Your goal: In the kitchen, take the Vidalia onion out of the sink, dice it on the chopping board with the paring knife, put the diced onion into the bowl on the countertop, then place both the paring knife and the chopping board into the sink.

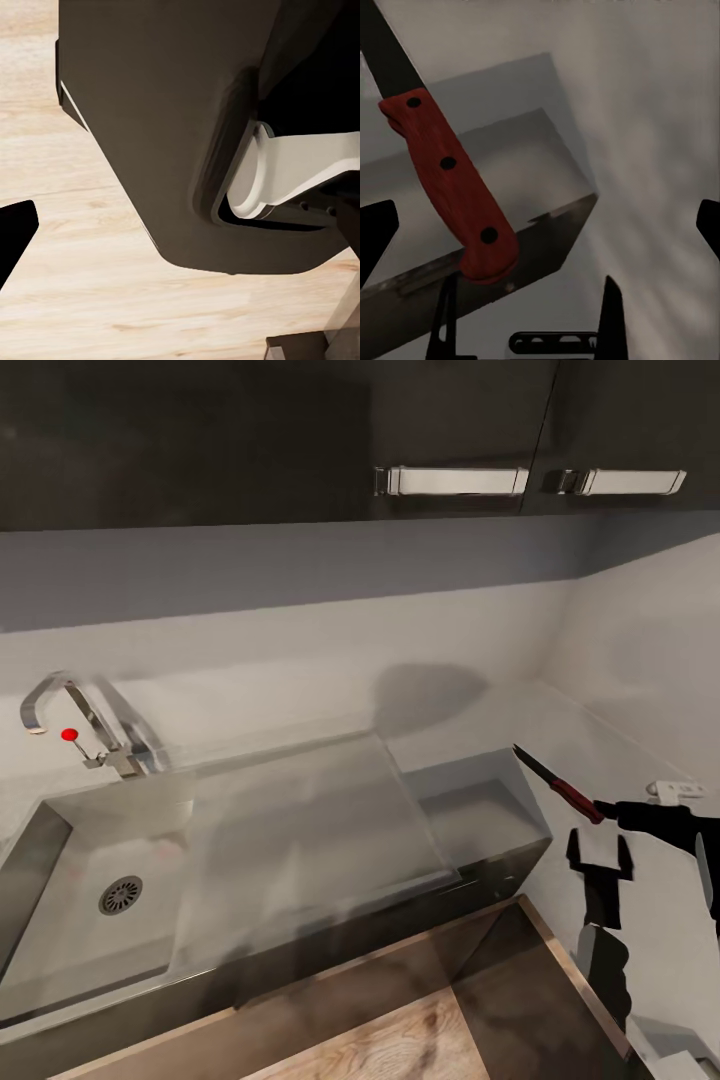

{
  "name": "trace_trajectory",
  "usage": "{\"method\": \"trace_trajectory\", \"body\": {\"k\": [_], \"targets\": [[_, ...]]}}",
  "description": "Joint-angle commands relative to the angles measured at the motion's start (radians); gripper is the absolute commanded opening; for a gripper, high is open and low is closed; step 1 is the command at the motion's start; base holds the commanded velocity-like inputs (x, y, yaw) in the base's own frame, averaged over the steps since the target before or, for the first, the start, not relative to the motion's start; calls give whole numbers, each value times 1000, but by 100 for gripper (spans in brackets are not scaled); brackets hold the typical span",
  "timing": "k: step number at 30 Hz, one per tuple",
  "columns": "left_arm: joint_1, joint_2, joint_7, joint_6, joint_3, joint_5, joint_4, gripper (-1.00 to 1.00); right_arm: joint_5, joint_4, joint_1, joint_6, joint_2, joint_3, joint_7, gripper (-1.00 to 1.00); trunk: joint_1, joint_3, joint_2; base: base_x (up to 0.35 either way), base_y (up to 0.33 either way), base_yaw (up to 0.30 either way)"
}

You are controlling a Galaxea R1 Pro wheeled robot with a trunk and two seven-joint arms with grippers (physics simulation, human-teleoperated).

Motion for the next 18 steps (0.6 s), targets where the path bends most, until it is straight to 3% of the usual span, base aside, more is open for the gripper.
{"method": "trace_trajectory", "body": {"k": [1, 18], "targets": [[-2, 0, -5, -2, -8, 11, 3, 100, 11, -1, -1, 1, 0, -3, 12, 100, 0, -1, -1, 0, 0, 0], [-2, 0, -5, -2, -8, 11, 3, 100, 12, -1, -1, -1, 3, -2, 18, 100, 0, -2, -1, 83, 0, 0]]}}
